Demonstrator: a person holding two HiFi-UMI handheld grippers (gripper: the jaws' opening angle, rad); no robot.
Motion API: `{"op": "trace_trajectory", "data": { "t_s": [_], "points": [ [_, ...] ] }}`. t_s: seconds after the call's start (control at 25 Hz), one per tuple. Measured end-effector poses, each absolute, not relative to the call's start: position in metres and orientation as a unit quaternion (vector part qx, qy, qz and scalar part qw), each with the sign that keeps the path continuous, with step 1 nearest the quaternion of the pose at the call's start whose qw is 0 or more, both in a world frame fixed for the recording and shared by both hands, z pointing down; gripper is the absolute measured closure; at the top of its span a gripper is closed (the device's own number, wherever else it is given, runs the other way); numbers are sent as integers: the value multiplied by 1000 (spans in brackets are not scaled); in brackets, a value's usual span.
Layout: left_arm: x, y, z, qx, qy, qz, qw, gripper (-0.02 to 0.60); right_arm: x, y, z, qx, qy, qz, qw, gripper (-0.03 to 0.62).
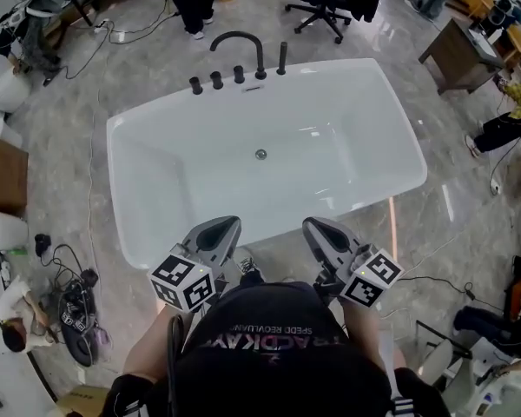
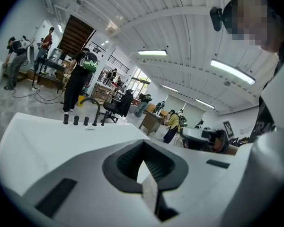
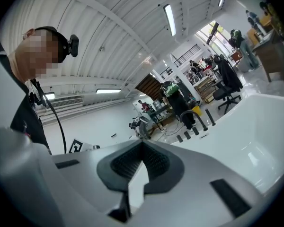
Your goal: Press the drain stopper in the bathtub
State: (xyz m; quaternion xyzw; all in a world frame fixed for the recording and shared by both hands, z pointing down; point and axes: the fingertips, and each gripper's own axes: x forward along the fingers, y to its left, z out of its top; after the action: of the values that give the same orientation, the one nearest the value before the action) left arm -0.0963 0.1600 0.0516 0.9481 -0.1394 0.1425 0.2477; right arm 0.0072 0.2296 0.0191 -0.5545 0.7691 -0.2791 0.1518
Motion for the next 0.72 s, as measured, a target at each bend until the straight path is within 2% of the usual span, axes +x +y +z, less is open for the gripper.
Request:
{"op": "trace_trajectory", "data": {
  "t_s": [0.32,0.72],
  "points": [
    [-107,141,58,941,-160,144,261,575,17,200,18,-553,772,-278,146,583],
    [-65,124,55,926,-244,119,264,575,73,170,16,-492,815,-286,109,583]
  ]
}}
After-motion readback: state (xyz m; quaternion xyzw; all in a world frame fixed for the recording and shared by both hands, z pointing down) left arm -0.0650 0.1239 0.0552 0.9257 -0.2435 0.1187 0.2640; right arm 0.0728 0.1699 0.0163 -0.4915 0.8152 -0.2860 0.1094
